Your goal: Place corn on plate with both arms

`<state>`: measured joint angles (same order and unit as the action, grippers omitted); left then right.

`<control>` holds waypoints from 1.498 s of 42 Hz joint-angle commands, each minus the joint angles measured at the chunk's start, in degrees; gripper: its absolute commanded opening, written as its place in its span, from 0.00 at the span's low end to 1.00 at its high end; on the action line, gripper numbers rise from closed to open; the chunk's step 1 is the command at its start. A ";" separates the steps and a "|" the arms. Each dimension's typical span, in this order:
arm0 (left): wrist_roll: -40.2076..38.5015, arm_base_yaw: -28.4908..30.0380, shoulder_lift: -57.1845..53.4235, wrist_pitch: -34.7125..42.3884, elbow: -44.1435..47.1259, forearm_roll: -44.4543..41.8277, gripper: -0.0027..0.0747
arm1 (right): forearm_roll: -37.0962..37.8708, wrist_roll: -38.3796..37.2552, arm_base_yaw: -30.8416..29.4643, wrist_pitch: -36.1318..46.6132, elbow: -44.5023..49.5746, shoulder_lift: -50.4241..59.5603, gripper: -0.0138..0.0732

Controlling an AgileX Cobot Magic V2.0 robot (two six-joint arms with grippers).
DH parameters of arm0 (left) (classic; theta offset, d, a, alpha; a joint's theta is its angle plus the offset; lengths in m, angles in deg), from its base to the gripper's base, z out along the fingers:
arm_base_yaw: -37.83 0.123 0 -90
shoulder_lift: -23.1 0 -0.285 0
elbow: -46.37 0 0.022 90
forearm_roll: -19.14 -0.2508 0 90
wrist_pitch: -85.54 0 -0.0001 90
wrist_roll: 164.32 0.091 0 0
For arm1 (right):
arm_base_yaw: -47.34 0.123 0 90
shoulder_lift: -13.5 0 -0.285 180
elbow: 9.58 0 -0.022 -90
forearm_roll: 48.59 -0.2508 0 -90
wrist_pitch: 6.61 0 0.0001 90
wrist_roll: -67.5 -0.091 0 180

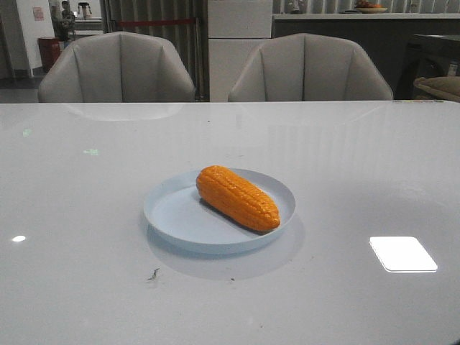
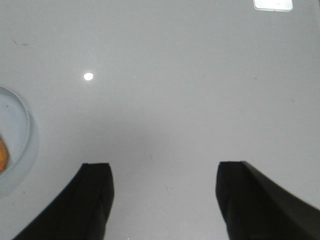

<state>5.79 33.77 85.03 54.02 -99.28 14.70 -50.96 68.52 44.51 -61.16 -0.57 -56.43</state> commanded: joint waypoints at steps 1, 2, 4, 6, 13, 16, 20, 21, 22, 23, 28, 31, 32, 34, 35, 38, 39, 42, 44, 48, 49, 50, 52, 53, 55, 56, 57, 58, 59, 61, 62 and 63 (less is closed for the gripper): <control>-0.40 0.08 -0.86 3.37 -1.57 -0.30 0.50 | 0.31 -0.12 -2.33 7.13 5.58 5.55 0.78; -0.40 0.08 -0.86 3.37 -1.57 -0.20 0.50 | 0.31 -0.12 -2.55 7.27 7.17 6.63 0.78; -0.40 0.08 -0.86 3.37 -1.57 -0.03 0.50 | 0.31 -0.12 -2.62 7.36 9.06 7.98 0.78; -0.40 0.08 -0.86 3.37 -1.57 -0.03 0.50 | 0.31 -0.12 -2.62 7.31 10.72 9.08 0.78; -0.40 0.08 -0.86 3.64 -1.57 -0.03 0.50 | 0.31 -0.12 -2.62 6.94 11.91 9.75 0.78; -0.40 0.08 -0.86 4.17 -1.57 -0.03 0.50 | 0.08 -0.12 -2.62 6.11 11.91 9.75 0.78; -0.40 0.08 -0.86 4.29 -1.57 -0.03 0.44 | -0.22 -0.12 -2.62 4.24 11.96 9.75 0.78; -0.40 0.08 -0.86 4.29 -1.57 -0.03 0.42 | -0.22 -0.12 -2.62 3.85 11.96 9.75 0.78; -0.40 0.08 -0.86 4.29 -1.57 -0.03 0.41 | -0.22 -0.12 -2.62 3.65 11.96 9.75 0.78; -0.40 0.08 -0.86 4.29 -1.57 -0.03 0.39 | -0.22 -0.12 -2.62 3.56 11.96 9.75 0.78; -0.40 0.08 -0.86 4.29 -1.57 0.07 0.29 | -0.22 -0.12 -2.62 3.56 11.96 9.75 0.78; -0.40 0.08 -0.86 4.29 -1.57 0.07 0.22 | -0.22 -0.12 -2.62 3.56 11.96 9.75 0.78; -0.40 0.08 -0.86 4.29 -1.57 0.07 0.19 | -0.22 -0.12 -2.62 3.56 11.96 9.75 0.78; -0.40 0.08 -0.86 4.29 -1.57 0.07 0.15 | -0.22 -0.12 -2.62 3.56 11.96 9.75 0.78; -0.40 0.08 -0.86 4.19 -1.57 0.07 0.15 | -0.22 -0.12 -2.62 3.56 11.96 9.75 0.78; -0.40 0.08 -0.86 4.19 -1.57 0.07 0.15 | -0.22 -0.12 -2.62 3.56 11.96 9.75 0.78; -0.40 0.08 -0.86 4.19 -1.57 0.07 0.15 | -0.22 -0.12 -2.62 3.56 11.96 9.75 0.78; -0.40 0.08 -0.86 4.07 -1.57 0.07 0.15 | -0.22 -0.12 -2.62 3.56 11.96 9.75 0.78; -0.40 0.08 -0.86 4.07 -1.57 0.07 0.15 | -0.22 -0.12 -2.62 3.56 11.96 9.75 0.78; -0.40 0.08 -0.86 4.18 -1.57 0.07 0.15 | -0.22 -0.12 -2.62 3.56 11.96 9.75 0.78; -0.40 0.08 -0.86 4.18 -1.57 0.07 0.15 | -0.22 -0.12 -2.62 3.56 11.96 9.75 0.78; -0.40 0.08 -0.86 4.18 -1.57 0.07 0.15 | -0.22 -0.12 -2.62 3.56 11.96 9.75 0.78; -0.40 0.08 -0.86 4.52 -1.57 0.07 0.15 | -0.22 -0.12 -2.62 3.56 11.96 9.75 0.78; -0.40 0.08 -0.86 4.64 -1.57 0.07 0.15 | -0.22 -0.12 -2.62 3.56 11.96 9.75 0.78; -0.40 0.08 -0.86 4.78 -1.57 0.07 0.15 | -0.22 -0.12 -2.62 3.56 11.96 9.75 0.78; -0.40 0.08 -0.86 4.78 -1.57 0.07 0.15 | -0.22 -0.12 -2.62 3.56 11.96 9.75 0.78; -0.40 0.08 -0.86 4.78 -1.57 0.07 0.15 | -0.22 -0.12 -2.62 3.56 11.96 9.75 0.78; -0.40 0.08 -0.86 4.78 -1.57 0.07 0.15 | -0.22 -0.12 -2.62 3.56 11.96 9.75 0.78; -0.40 0.08 -0.86 4.78 -1.57 0.07 0.15 | -0.22 -0.12 -2.62 3.56 11.96 9.75 0.78; -0.40 0.08 -0.86 4.78 -1.57 0.07 0.15 | -0.22 -0.12 -2.62 3.56 11.96 9.75 0.78; -0.40 0.08 -0.86 4.78 -1.57 0.07 0.15 | -0.22 -0.12 -2.62 3.56 11.96 9.75 0.78; -0.40 0.08 -0.75 4.95 -1.57 0.07 0.15 | -0.22 -0.12 -2.62 3.56 11.96 9.75 0.78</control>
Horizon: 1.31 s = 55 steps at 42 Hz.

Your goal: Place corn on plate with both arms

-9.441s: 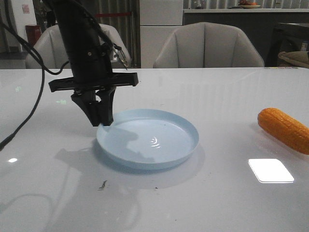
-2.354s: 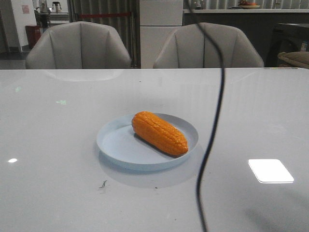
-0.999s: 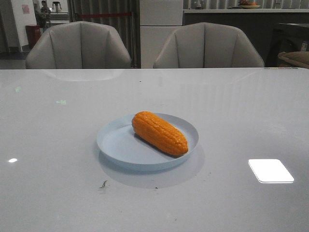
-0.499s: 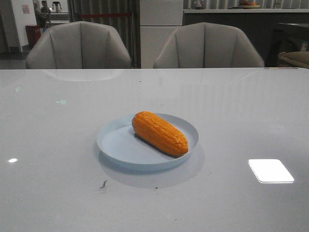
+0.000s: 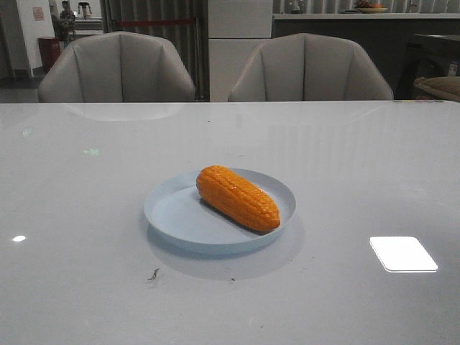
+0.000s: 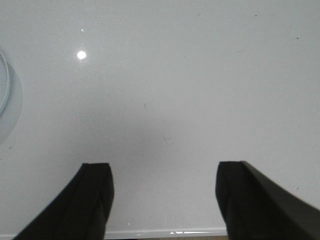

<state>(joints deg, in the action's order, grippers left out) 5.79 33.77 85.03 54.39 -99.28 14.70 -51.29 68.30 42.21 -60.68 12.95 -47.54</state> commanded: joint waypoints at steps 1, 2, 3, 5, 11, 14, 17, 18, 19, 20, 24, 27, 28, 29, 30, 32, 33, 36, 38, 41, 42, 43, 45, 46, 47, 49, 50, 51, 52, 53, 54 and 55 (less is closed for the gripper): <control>-0.40 0.08 -0.75 5.14 -1.41 0.36 0.15 | 0.11 0.11 -0.32 3.08 -1.56 0.87 0.78; -0.40 0.08 -0.59 5.52 -1.31 0.37 0.15 | 0.11 0.11 -0.32 3.08 -1.56 0.87 0.78; -0.40 0.08 -0.50 6.18 -1.26 0.37 0.15 | 0.11 0.11 -0.32 3.08 -1.56 0.87 0.78; -0.40 0.08 -0.46 7.23 -0.99 2.05 0.15 | 0.11 0.11 -0.32 3.14 -1.56 0.87 0.78; -0.40 0.08 -3.13 11.28 1.24 4.99 0.15 | 0.11 0.11 -0.32 3.14 -1.56 0.87 0.78; 0.28 0.08 -6.05 11.76 2.30 4.87 0.15 | 0.11 0.11 -0.32 3.14 -1.56 0.87 0.78; 1.94 0.08 -9.57 11.93 3.84 4.87 0.15 | 0.11 0.11 -0.32 3.14 -1.56 0.87 0.78; 2.74 0.08 -10.75 12.24 4.65 4.87 0.15 | 0.11 0.11 -0.32 3.14 -1.56 0.87 0.78; 3.80 0.08 -11.98 12.60 5.38 4.87 0.15 | 0.11 0.11 -0.32 3.14 -1.56 0.87 0.78; 5.58 0.08 -13.63 13.21 6.19 4.87 0.15 | 0.11 0.11 -0.32 3.14 -1.56 0.87 0.78; 10.72 0.08 -19.03 17.35 10.92 5.27 0.15 | 0.11 0.11 -0.32 3.14 -1.56 0.87 0.78; 11.41 0.08 -23.85 20.86 15.26 5.27 0.15 | 0.11 0.11 -0.32 3.14 -1.56 0.87 0.78; 11.41 0.08 -25.24 22.50 16.59 5.27 0.15 | 0.11 0.11 -0.32 3.14 -1.56 0.87 0.78; 11.41 0.08 -27.13 24.48 18.48 5.27 0.15 | 0.11 0.11 -0.32 3.14 -1.56 0.87 0.78; 11.41 0.08 -29.03 26.12 19.97 5.27 0.15 | 0.11 0.11 -0.32 3.14 -1.56 0.87 0.78; 11.41 0.08 -32.53 30.15 24.09 5.27 0.15 | 0.11 0.11 -0.32 3.14 -1.56 0.87 0.78; 11.41 0.08 -34.07 32.56 25.70 5.27 0.15 | 0.11 0.11 -0.32 3.14 -1.56 0.87 0.78; 11.41 0.08 -39.27 37.94 30.84 5.27 0.15 | 0.11 0.11 -0.32 3.14 -1.56 0.87 0.78; 11.41 0.08 -42.95 39.96 33.97 5.27 0.15 | 0.11 0.11 -0.32 3.14 -1.56 0.87 0.78; 11.41 0.08 -48.20 39.40 37.25 5.27 0.15 | 0.11 0.11 -0.32 3.14 -1.56 0.87 0.78; 11.41 0.08 -50.27 38.43 38.23 5.27 0.15 | 0.11 0.11 -0.32 3.14 -1.56 0.87 0.78; 11.41 0.08 -52.28 37.67 38.92 5.27 0.15 | 0.11 0.11 -0.32 3.14 -1.56 0.87 0.78; 11.41 0.08 -55.15 36.30 40.54 5.27 0.15 | 0.11 0.11 -0.32 3.14 -1.56 0.87 0.78; 11.41 0.08 -55.96 36.33 41.31 5.36 0.15 | 0.11 0.11 -0.32 3.14 -1.56 0.87 0.78; 11.41 0.08 -55.55 37.30 42.08 5.36 0.15 | 0.11 0.11 -0.32 3.22 -1.56 0.80 0.78; 11.41 0.08 -54.63 38.51 43.55 5.36 0.15 | 0.11 0.11 -0.32 3.06 -1.54 0.75 0.78; 11.41 0.08 -54.63 35.36 43.42 5.36 0.15 | 0.11 0.11 -0.32 3.14 -1.54 0.81 0.78; 11.41 0.08 -54.63 34.05 43.32 5.36 0.15 | 0.11 0.11 -0.32 3.14 -1.54 0.81 0.78; 11.41 0.08 -54.63 33.40 43.32 5.61 0.15 | 0.11 0.11 -0.32 3.14 -1.54 0.81 0.78; 11.41 0.08 -54.63 32.30 43.32 6.40 0.15 | 0.11 0.11 -0.32 3.15 -1.54 0.76 0.78; 11.41 0.08 -54.63 31.85 43.32 6.86 0.15 | 0.11 0.11 -0.32 3.15 -1.54 0.76 0.78; 11.41 0.08 -54.63 31.15 43.32 7.14 0.15 | 0.11 0.11 -0.32 3.15 -1.54 0.76 0.78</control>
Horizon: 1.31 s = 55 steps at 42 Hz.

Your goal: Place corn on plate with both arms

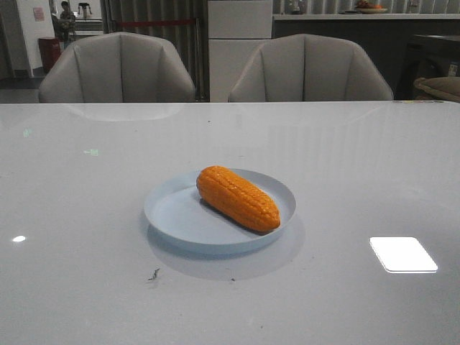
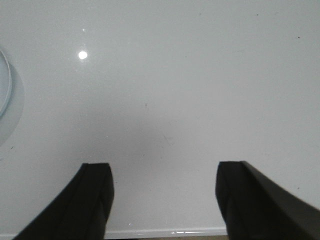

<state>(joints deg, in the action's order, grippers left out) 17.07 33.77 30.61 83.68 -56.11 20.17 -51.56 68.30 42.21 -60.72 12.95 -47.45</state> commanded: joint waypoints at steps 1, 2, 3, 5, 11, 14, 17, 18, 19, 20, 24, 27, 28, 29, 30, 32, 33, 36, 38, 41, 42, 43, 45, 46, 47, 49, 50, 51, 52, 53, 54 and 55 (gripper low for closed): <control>0.13 0.08 -0.21 1.86 0.15 2.08 0.15 | 0.38 0.11 -0.32 3.18 -1.54 0.66 0.78; 0.13 0.08 -0.21 1.86 0.15 2.07 0.15 | 0.38 0.11 -0.32 3.18 -1.54 0.66 0.78; 0.13 0.08 -0.21 1.86 0.15 2.07 0.15 | 0.38 0.11 -0.32 3.18 -1.54 0.66 0.78; 0.13 0.08 -0.21 1.86 0.15 2.07 0.15 | 0.38 0.11 -0.32 3.18 -1.54 0.66 0.78; 0.13 0.08 -0.21 1.86 0.15 2.07 0.15 | 0.38 0.11 -0.32 3.18 -1.54 0.66 0.78; 0.13 0.08 -0.21 1.86 0.15 2.07 0.15 | 0.38 0.11 -0.32 3.18 -1.54 0.66 0.78; 0.13 0.08 -0.21 1.86 0.15 2.07 0.15 | 0.38 0.11 -0.32 3.18 -1.54 0.66 0.78; 0.13 0.08 -0.21 1.86 0.15 2.07 0.15 | 0.38 0.11 -0.32 3.18 -1.54 0.66 0.78; 0.13 0.08 -0.21 1.86 0.15 2.07 0.15 | 0.38 0.11 -0.32 3.18 -1.54 0.66 0.78; 0.13 0.08 -0.21 1.86 0.15 2.07 0.15 | 0.38 0.11 -0.32 3.18 -1.54 0.66 0.78; 0.13 0.08 -0.21 1.86 0.15 2.07 0.15 | 0.38 0.11 -0.32 3.18 -1.54 0.66 0.78; 0.13 0.08 -0.21 1.86 0.15 2.07 0.15 | 0.13 0.11 -0.02 3.18 -1.54 0.66 0.78; 0.13 0.08 -0.21 1.86 0.15 2.07 0.15 | 0.13 0.11 -0.02 3.18 -1.54 0.66 0.78; 0.13 0.08 -0.21 1.86 0.15 2.07 0.15 | 0.13 0.11 -0.02 3.29 -1.54 0.66 0.78; 0.13 0.08 -0.21 1.86 0.15 2.07 0.15 | 0.13 0.11 -0.02 3.41 -1.34 0.66 0.78; 0.13 0.08 -0.21 1.86 0.15 2.07 0.15 | 0.01 0.11 -0.02 3.90 -0.60 0.66 0.78; 0.13 0.08 -0.21 1.86 0.15 2.07 0.15 | 0.14 0.11 -0.02 4.34 -0.08 0.66 0.78; 0.13 0.08 -0.21 1.86 0.15 2.07 0.15 | 0.72 0.11 -0.02 5.96 1.27 1.55 0.78; 0.13 0.08 -0.21 1.86 0.15 2.07 0.15 | 0.72 0.11 0.37 6.72 2.49 3.14 0.74; 0.13 0.08 -0.21 1.86 0.15 2.07 0.15 | 0.72 0.11 1.75 9.32 4.81 6.01 0.62; 0.13 0.08 -0.21 1.86 0.15 2.07 0.15 | 0.72 0.11 2.52 11.08 5.97 7.29 0.55; 0.13 0.08 -0.21 1.86 0.15 2.07 0.15 | 0.72 0.11 3.37 13.15 6.89 8.59 0.48; 0.13 0.08 -0.21 1.86 0.15 2.07 0.15 | 0.78 0.11 5.03 17.64 9.21 10.90 0.34; 0.13 0.08 -0.21 1.86 0.15 2.07 0.15 | 0.89 0.11 5.54 19.80 10.28 11.90 0.28; 0.13 0.08 -0.21 1.86 0.15 2.07 0.15 | 1.06 0.11 6.59 22.01 11.73 12.89 0.21; 0.13 0.08 -0.21 1.86 0.15 2.07 0.15 | 1.76 0.11 8.12 27.58 13.94 15.31 0.24; 0.13 0.08 -0.21 1.86 0.15 2.07 0.15 | 2.39 0.11 9.08 29.96 15.55 16.40 0.24; 0.13 0.08 -0.21 1.86 0.15 2.07 0.15 | 2.97 0.11 9.90 32.99 16.82 17.87 0.23; 0.13 0.08 -0.21 1.86 0.15 2.07 0.15 | 2.97 0.11 10.43 35.24 18.58 19.02 0.22; 0.13 0.08 -0.21 1.86 0.15 2.07 0.15 | 3.55 0.11 10.78 37.44 20.00 20.20 0.21; 0.13 0.08 -0.21 1.86 0.15 2.07 0.15 | 3.91 0.11 11.00 40.23 21.49 21.84 0.21; 0.13 0.08 -0.21 1.86 0.15 2.07 0.15 | 3.91 0.11 10.99 42.27 23.56 23.13 0.21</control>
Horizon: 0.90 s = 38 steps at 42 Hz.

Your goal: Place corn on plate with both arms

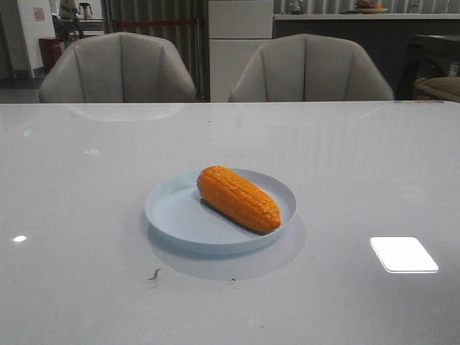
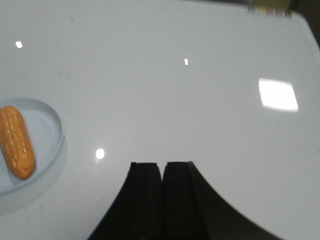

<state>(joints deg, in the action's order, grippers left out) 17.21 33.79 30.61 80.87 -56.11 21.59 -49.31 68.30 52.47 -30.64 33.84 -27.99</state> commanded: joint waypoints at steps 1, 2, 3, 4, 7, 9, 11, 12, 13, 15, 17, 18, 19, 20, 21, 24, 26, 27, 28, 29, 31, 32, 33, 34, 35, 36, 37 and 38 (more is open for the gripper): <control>0.00 0.06 -0.21 4.68 0.15 0.65 0.15 | 1.66 0.11 0.67 14.78 4.29 5.45 0.21; 0.00 0.06 -0.21 4.68 0.15 0.65 0.15 | 1.66 0.11 0.59 16.60 6.53 6.78 0.21; 0.00 0.06 -0.21 4.68 0.15 0.65 0.15 | 1.66 0.11 0.44 18.92 8.79 8.62 0.21; 0.00 0.06 -0.21 4.68 0.15 0.65 0.15 | 1.66 0.11 0.37 20.98 10.52 10.54 0.21; 0.00 0.06 -0.21 4.68 0.15 0.65 0.15 | 1.66 0.11 0.28 24.73 16.27 15.53 0.21; 0.00 0.06 -0.21 4.68 0.15 0.65 0.15 | 1.61 0.11 0.28 26.22 20.14 19.04 0.21; 0.00 0.06 -0.21 4.68 0.15 0.65 0.15 | 1.30 0.11 0.28 27.36 23.77 22.54 0.21; 0.00 0.06 -0.21 4.68 0.15 0.65 0.15 | 1.05 0.11 0.28 27.78 25.71 24.02 0.21; 0.00 0.06 -0.21 4.68 0.15 0.65 0.15 | 0.72 0.11 0.28 28.21 27.47 25.97 0.21; 0.00 0.06 -0.21 4.68 0.15 0.65 0.15 | -0.16 0.11 0.28 28.83 30.43 29.34 0.21; 0.00 0.06 -0.21 4.68 0.15 0.65 0.15 | -0.31 0.11 0.28 29.64 33.55 32.91 0.21; 0.00 0.06 -0.21 4.68 0.15 0.65 0.15 | -0.43 0.11 0.28 30.05 34.91 35.25 0.21; 0.00 0.06 -0.10 4.68 0.15 0.65 0.15 | -0.43 -0.07 0.05 25.81 34.48 36.25 0.21; 0.00 0.06 -0.11 4.68 0.15 0.65 0.15 | -0.43 -0.06 0.12 24.66 34.41 35.36 0.21; 0.00 0.06 -0.11 4.68 0.15 0.65 0.15 | -0.43 -0.06 0.12 24.03 34.53 34.75 0.21; 0.00 0.06 -0.11 4.35 0.15 0.65 0.15 | -0.57 -0.06 0.12 20.48 34.59 35.80 0.21; 0.00 0.06 -0.11 4.35 0.15 0.65 0.15 | -0.57 -0.06 0.12 19.78 34.59 35.59 0.21; 0.00 0.06 -0.11 4.35 0.15 0.65 0.15 | -0.71 -0.06 0.12 19.65 34.59 35.65 0.21; 0.00 0.06 -0.11 4.35 0.15 0.65 0.15 | -0.84 -0.06 0.12 19.58 34.59 35.65 0.21; 0.00 0.06 -0.11 4.35 0.15 0.65 0.15 | -0.84 -0.06 0.12 19.58 34.59 35.65 0.21; 0.00 0.06 -0.11 4.35 0.15 0.65 0.15 | -0.90 -0.06 0.12 19.31 34.54 35.65 0.21; 0.00 0.06 -0.11 4.35 0.15 0.65 0.15 | -0.90 -0.06 0.12 19.31 34.54 35.65 0.21; 0.00 0.06 -0.11 4.35 0.15 0.65 0.15 | -0.90 -0.06 0.12 19.31 34.54 35.65 0.21; 0.00 0.06 -0.11 4.35 0.15 0.65 0.15 | -0.90 -0.06 0.12 19.31 34.54 35.65 0.21; 0.00 0.06 -0.11 4.35 0.15 0.65 0.15 | -0.90 -0.06 0.12 19.31 34.54 35.65 0.21; 0.00 0.06 -0.11 4.35 0.15 0.65 0.15 | -0.90 -0.06 0.12 19.31 34.54 35.65 0.21; 0.00 0.06 -0.11 4.35 0.15 0.65 0.15 | -0.90 -0.06 0.12 19.31 34.54 35.65 0.21; 0.00 0.06 -0.11 4.35 0.15 0.65 0.15 | -0.90 -0.06 0.12 19.31 34.54 35.65 0.21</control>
<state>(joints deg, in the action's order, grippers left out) 17.21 33.89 30.61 80.18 -56.11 21.63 -50.04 68.30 52.91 -15.81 69.36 6.30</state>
